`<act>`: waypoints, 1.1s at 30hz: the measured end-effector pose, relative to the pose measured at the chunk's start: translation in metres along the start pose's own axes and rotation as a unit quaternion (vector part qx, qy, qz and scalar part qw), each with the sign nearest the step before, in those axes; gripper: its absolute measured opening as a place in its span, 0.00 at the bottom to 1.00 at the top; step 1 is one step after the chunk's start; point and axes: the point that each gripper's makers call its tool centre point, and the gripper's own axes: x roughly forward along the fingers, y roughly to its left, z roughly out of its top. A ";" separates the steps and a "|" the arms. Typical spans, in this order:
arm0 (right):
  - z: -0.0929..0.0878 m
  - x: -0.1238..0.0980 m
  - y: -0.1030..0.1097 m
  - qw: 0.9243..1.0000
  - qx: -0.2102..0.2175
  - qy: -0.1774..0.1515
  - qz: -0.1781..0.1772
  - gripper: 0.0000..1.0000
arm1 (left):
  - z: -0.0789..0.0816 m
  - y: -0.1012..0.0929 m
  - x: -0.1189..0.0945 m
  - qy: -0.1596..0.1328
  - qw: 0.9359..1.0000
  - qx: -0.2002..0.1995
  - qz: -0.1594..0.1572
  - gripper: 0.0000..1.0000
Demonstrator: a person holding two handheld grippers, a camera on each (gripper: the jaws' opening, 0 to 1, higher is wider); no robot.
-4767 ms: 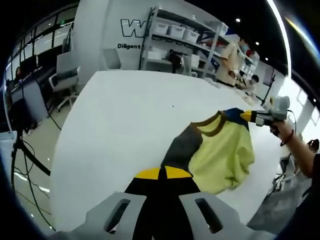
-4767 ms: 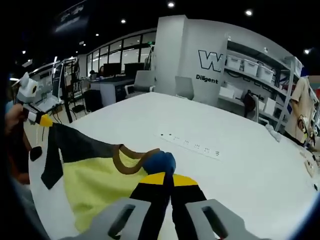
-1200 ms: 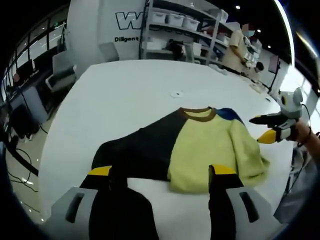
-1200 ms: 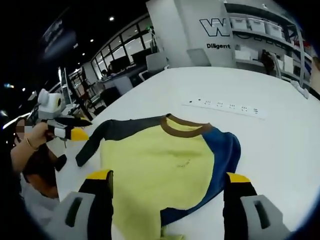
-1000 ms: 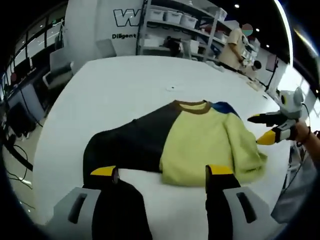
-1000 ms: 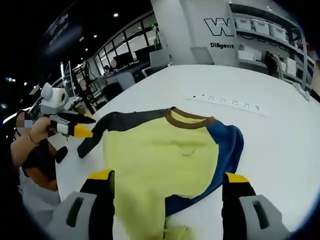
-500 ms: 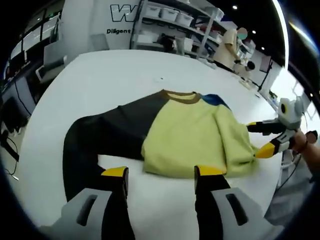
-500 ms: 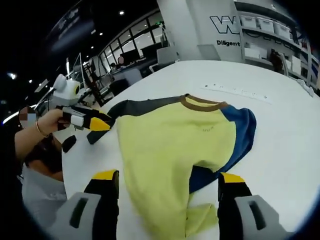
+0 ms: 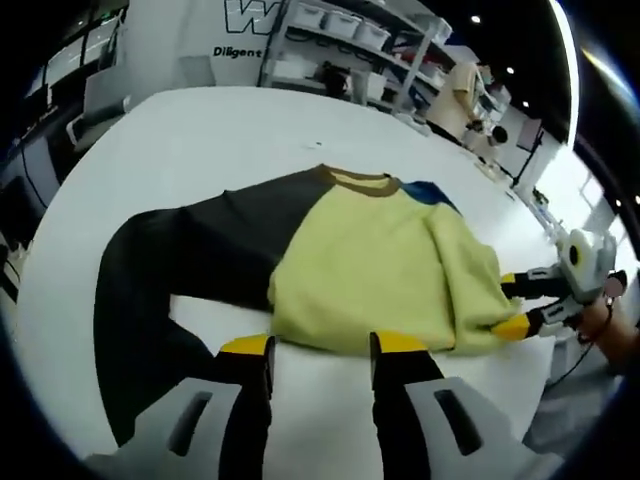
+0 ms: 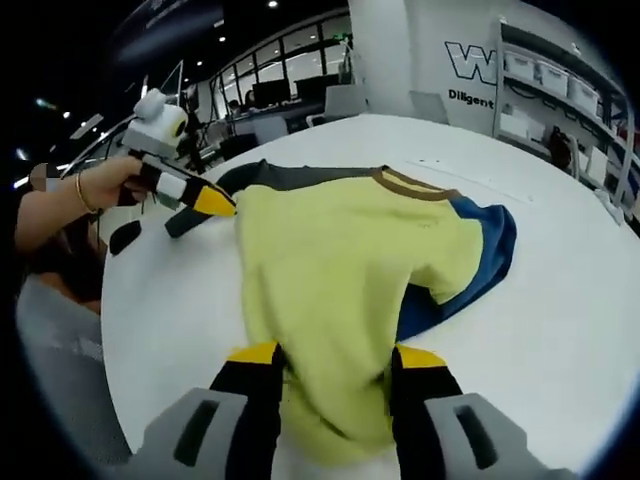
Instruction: Fold the garment on the visible template until the final outline fits inside the template.
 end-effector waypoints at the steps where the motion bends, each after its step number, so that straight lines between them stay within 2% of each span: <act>1: 0.000 0.000 -0.001 1.000 -0.001 -0.001 -0.002 0.31 | -0.002 -0.001 0.001 0.003 1.000 -0.001 0.000 0.32; 4: 0.000 0.000 -0.004 1.000 -0.009 -0.003 -0.009 0.20 | -0.002 -0.002 0.004 0.001 1.000 -0.002 -0.002 0.27; 9: 0.007 -0.002 -0.005 1.000 -0.010 -0.010 -0.004 0.01 | -0.003 -0.011 0.009 0.004 1.000 -0.003 -0.019 0.11; 12: 0.012 -0.006 -0.006 1.000 -0.010 -0.016 -0.003 0.00 | -0.004 -0.014 0.011 0.003 1.000 0.003 -0.023 0.01; 13: 0.014 -0.007 -0.007 1.000 -0.011 -0.020 -0.004 0.00 | -0.004 -0.016 0.012 0.003 1.000 0.002 -0.027 0.00; 18: 0.021 -0.015 -0.010 0.999 -0.014 -0.030 -0.009 0.00 | -0.004 -0.018 0.013 -0.001 1.000 0.006 -0.025 0.00; 26: 0.033 -0.027 -0.013 0.999 -0.010 -0.046 -0.009 0.00 | -0.004 -0.011 0.012 -0.001 1.000 0.006 -0.006 0.00; 29: 0.036 -0.027 -0.012 0.999 -0.017 -0.047 -0.011 0.00 | -0.005 -0.012 0.008 -0.003 1.000 0.022 -0.003 0.00; 30: 0.037 -0.027 -0.011 0.999 -0.018 -0.048 -0.011 0.00 | -0.006 -0.013 0.006 -0.001 1.000 0.026 -0.007 0.03; 33: 0.038 -0.028 -0.011 0.999 -0.020 -0.048 -0.010 0.00 | -0.005 -0.013 0.001 -0.002 0.999 0.051 -0.011 0.24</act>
